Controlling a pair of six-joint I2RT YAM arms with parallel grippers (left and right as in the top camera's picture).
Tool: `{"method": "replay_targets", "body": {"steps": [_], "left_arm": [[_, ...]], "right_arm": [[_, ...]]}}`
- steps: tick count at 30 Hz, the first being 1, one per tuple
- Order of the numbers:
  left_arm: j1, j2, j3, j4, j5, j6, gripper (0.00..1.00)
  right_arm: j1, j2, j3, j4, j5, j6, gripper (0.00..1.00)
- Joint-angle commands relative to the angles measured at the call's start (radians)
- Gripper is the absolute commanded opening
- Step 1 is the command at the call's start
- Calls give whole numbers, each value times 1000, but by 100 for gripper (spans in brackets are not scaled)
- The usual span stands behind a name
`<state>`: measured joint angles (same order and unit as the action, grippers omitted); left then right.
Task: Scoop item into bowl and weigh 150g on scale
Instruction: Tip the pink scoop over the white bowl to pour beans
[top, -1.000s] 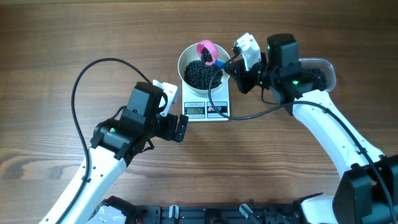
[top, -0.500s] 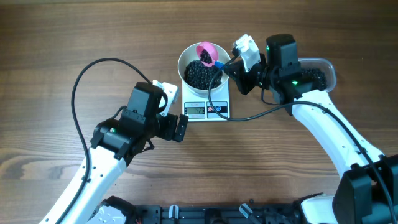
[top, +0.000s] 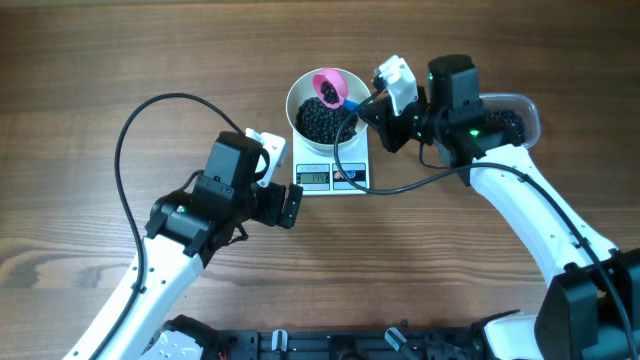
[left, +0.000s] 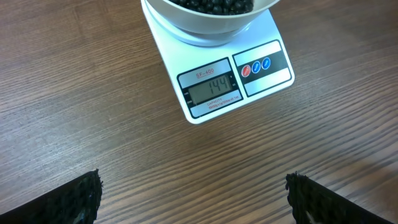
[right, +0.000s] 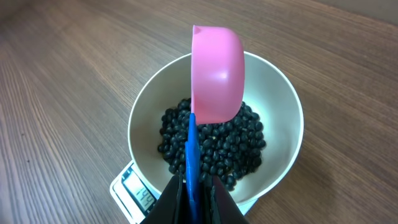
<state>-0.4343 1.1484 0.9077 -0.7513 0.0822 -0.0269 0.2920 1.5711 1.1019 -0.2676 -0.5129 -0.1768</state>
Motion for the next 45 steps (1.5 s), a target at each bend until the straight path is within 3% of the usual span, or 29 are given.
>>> {"method": "replay_targets", "body": {"steps": [1, 27, 32, 38, 42, 45], "left_arm": [[5, 4, -5, 3, -5, 13, 100], [5, 4, -5, 3, -5, 13, 100], [5, 4, -5, 3, -5, 13, 100], [5, 4, -5, 3, -5, 12, 100], [5, 4, -5, 3, -5, 13, 100], [5, 4, -5, 3, -5, 12, 100]], "right_arm": [[6, 12, 3, 5, 12, 29, 4], [6, 12, 3, -2, 10, 26, 4], [6, 12, 3, -21, 0, -98, 4], [6, 12, 3, -6, 60, 9, 4], [12, 12, 3, -29, -81, -137, 4], [11, 12, 3, -27, -47, -113, 4]]}}
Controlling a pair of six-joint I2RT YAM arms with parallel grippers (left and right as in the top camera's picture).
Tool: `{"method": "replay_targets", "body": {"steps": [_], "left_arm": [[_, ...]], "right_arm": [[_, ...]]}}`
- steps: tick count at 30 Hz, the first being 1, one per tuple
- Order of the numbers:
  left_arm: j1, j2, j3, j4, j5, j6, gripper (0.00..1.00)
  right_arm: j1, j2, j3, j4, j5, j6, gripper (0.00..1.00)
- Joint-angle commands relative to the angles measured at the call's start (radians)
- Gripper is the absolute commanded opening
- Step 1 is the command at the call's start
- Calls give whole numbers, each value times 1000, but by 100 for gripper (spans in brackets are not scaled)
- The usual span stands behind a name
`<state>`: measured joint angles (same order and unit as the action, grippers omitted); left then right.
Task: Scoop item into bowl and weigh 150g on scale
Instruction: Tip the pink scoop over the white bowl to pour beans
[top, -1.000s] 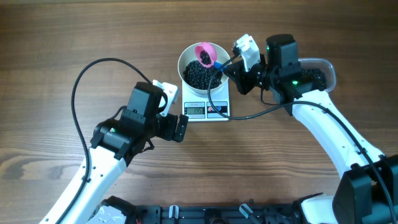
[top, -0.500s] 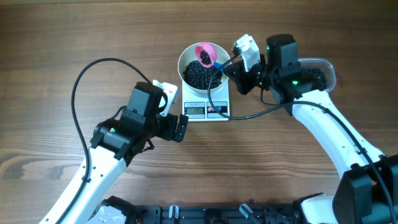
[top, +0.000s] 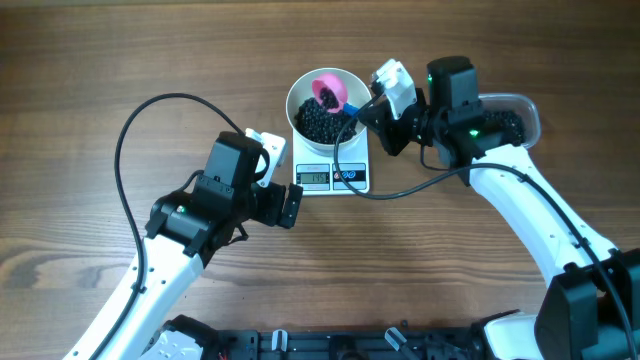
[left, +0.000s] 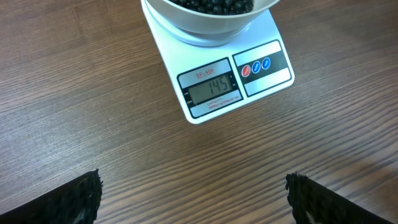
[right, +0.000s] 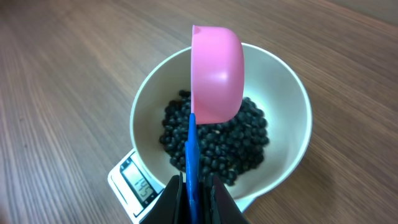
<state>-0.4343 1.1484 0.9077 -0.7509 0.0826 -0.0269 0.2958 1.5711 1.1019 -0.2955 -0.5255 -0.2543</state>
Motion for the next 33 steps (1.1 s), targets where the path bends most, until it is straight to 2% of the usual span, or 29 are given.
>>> {"method": "replay_targets", "body": {"steps": [1, 4, 11, 17, 19, 23, 25, 28, 29, 33], "left_arm": [[5, 4, -5, 2, -6, 13, 100], [5, 4, -5, 3, -6, 12, 100], [5, 4, -5, 3, -6, 12, 100], [5, 4, -5, 2, -6, 12, 100], [5, 4, -5, 2, -6, 13, 100], [5, 4, -5, 3, -6, 13, 100], [5, 4, -5, 3, -6, 13, 100], [5, 4, -5, 3, -6, 12, 100], [5, 4, -5, 3, -6, 12, 100], [5, 4, -5, 3, -6, 13, 100]], "right_arm": [[8, 12, 3, 3, -10, -7, 4], [8, 12, 3, 14, 39, 68, 4], [8, 12, 3, 21, 31, 88, 4], [8, 12, 3, 28, 31, 214, 4], [8, 12, 3, 26, 27, 185, 4], [8, 12, 3, 11, 2, 19, 4], [8, 12, 3, 24, 24, 46, 4], [8, 12, 3, 57, 61, 199, 4], [8, 12, 3, 62, 48, 207, 4], [10, 12, 3, 55, -58, 70, 4]]}}
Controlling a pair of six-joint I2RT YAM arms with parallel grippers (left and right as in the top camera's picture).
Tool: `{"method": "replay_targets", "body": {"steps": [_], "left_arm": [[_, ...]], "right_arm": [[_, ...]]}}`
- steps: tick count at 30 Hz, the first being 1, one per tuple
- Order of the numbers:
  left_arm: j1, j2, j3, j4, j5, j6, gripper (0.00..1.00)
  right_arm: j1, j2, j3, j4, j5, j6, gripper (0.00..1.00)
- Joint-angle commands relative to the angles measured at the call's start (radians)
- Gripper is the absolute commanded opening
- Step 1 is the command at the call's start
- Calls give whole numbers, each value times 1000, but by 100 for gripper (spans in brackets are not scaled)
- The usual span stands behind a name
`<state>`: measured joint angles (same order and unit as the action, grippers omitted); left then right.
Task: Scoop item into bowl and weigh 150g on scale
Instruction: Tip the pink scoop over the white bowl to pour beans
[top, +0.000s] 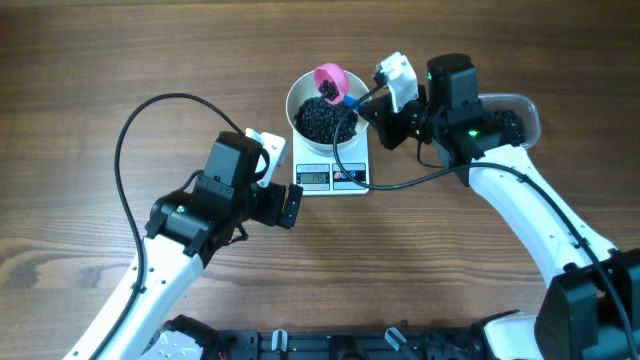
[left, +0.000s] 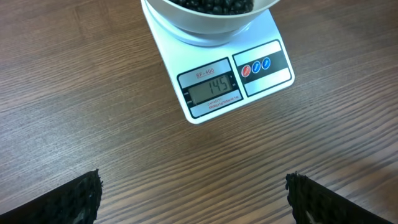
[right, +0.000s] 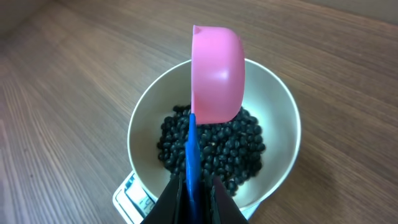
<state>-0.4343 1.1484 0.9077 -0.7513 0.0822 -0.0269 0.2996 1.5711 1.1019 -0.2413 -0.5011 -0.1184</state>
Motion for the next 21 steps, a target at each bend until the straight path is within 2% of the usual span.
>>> {"method": "replay_targets", "body": {"steps": [1, 8, 13, 17, 21], "left_arm": [[5, 4, -5, 3, -5, 13, 100], [5, 4, -5, 3, -5, 12, 100], [5, 4, -5, 3, -5, 12, 100], [5, 4, -5, 3, -5, 12, 100], [5, 4, -5, 3, -5, 13, 100]], "right_arm": [[6, 12, 3, 2, -73, -66, 4], [6, 12, 3, 2, 26, 25, 4], [6, 12, 3, -2, 19, 9, 4], [6, 12, 3, -29, 2, -109, 4], [6, 12, 3, -25, 109, -29, 4]]}}
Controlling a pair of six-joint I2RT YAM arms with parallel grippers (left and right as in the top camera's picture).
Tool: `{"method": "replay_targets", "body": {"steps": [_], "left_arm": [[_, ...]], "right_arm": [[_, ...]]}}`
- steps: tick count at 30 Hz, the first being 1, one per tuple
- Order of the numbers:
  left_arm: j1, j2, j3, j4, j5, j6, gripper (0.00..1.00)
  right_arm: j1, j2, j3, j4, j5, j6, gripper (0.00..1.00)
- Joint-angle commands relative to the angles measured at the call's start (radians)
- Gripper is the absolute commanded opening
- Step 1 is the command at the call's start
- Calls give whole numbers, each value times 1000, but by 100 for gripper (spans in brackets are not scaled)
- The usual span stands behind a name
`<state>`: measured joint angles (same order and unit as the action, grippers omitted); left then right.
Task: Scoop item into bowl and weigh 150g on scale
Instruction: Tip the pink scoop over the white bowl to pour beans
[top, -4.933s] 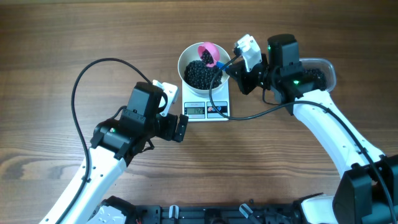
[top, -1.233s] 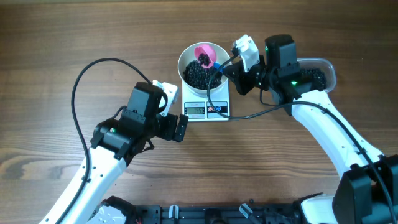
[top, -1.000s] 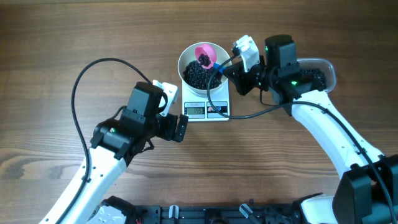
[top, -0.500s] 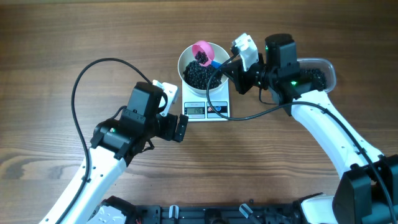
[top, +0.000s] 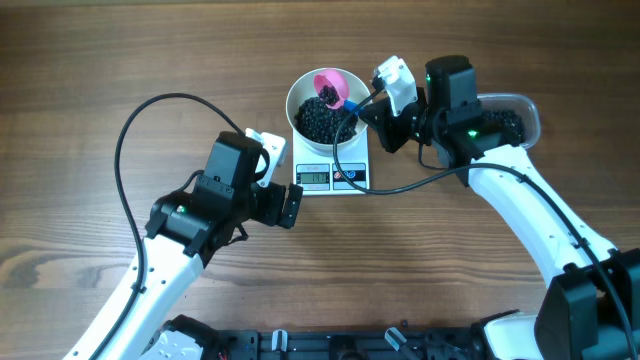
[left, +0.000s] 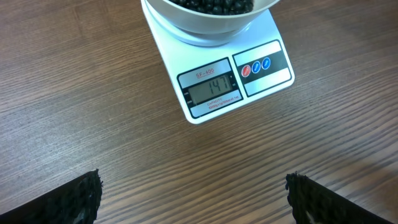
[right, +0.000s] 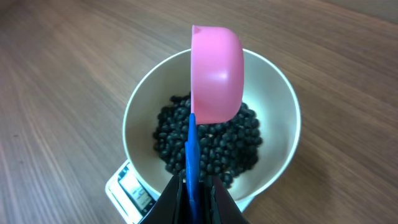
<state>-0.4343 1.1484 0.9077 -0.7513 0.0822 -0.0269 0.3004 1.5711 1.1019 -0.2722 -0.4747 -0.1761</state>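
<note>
A white bowl of black beans stands on a white scale whose display reads 147. My right gripper is shut on the blue handle of a pink scoop, held tilted over the bowl; the scoop carries a few beans. My left gripper hangs open over bare wood in front of the scale, nothing between its fingers.
A clear container of black beans sits at the back right, behind the right arm. The scale has two round buttons. A black cable loops over the table's left half.
The scale reading rose from 145 to 147. The scoop sits slightly lower and nearer the bowl's middle. The left arm has not moved.
The scale read 144 with the scoop tilted over the bowl in my right gripper. It then read 145 at two moments as the scoop shifted a little above the beans. It now reads 147. My left gripper stayed open and still.
</note>
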Motion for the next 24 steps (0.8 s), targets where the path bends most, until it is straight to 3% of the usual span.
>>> {"method": "replay_targets", "body": {"steps": [1, 13, 17, 24], "left_arm": [[5, 4, -5, 3, -5, 12, 100], [5, 4, -5, 3, -5, 12, 100], [5, 4, -5, 3, -5, 12, 100], [5, 4, -5, 3, -5, 12, 100]], "right_arm": [[5, 12, 3, 7, 96, 57, 4], [5, 12, 3, -2, 37, 81, 4], [5, 12, 3, -18, -63, -45, 4], [5, 12, 3, 2, -13, -29, 4]]}}
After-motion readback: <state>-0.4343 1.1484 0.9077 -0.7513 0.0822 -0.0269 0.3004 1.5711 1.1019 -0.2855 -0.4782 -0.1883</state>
